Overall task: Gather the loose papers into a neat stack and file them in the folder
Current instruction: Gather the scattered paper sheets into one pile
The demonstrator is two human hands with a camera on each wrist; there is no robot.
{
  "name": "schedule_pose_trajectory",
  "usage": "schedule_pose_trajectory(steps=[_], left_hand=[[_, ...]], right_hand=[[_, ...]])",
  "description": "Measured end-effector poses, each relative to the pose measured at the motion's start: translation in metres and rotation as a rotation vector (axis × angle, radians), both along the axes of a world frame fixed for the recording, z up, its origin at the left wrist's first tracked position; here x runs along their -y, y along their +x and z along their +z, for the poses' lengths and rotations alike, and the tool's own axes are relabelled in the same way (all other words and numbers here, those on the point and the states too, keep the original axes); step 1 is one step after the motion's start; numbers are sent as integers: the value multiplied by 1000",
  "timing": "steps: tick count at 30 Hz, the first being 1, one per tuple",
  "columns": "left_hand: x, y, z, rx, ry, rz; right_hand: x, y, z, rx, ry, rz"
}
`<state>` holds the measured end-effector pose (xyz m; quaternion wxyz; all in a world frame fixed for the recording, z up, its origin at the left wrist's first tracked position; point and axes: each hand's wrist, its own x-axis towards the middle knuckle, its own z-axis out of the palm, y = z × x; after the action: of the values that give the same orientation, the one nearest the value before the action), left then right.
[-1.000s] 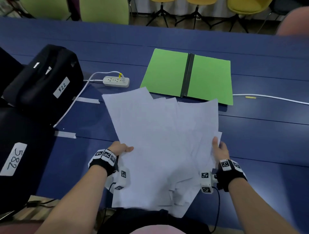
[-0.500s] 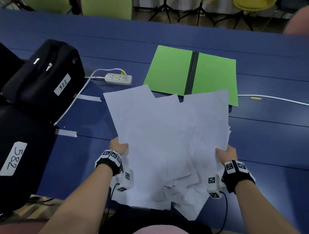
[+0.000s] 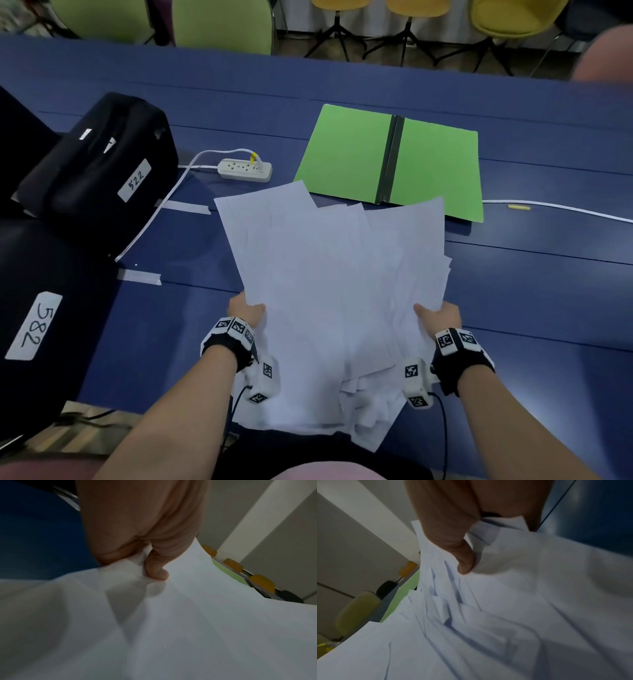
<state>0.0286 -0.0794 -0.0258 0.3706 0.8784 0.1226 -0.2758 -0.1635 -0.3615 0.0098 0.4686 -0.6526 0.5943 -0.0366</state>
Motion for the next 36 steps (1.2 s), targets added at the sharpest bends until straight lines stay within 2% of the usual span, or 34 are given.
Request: schedule_pose_trajectory(steps=[5, 10, 13, 17, 21, 27, 32, 36], left_hand=[[-5, -1, 2, -45, -5, 20], [-3, -1, 7, -44, 50, -70], [-3, -6, 13, -47, 68, -104], [-14, -11, 13, -66, 82, -82], [-21, -10, 10, -82, 64, -49], [-17, -9, 17, -57, 58, -55], [-16, -8, 18, -43, 68, -86], [-11, -6, 19, -45, 58, -104]], right_hand=[[33, -31, 15, -121, -212, -59], [24, -37, 1, -79, 20, 13], [6, -34, -8, -136, -13, 16], [-1, -36, 3, -135, -111, 44], [15, -35, 34, -108, -318, 105], [29, -27, 81, -72, -507, 122], [33, -4, 151, 148, -722, 29], [29, 15, 194, 321, -734, -71]])
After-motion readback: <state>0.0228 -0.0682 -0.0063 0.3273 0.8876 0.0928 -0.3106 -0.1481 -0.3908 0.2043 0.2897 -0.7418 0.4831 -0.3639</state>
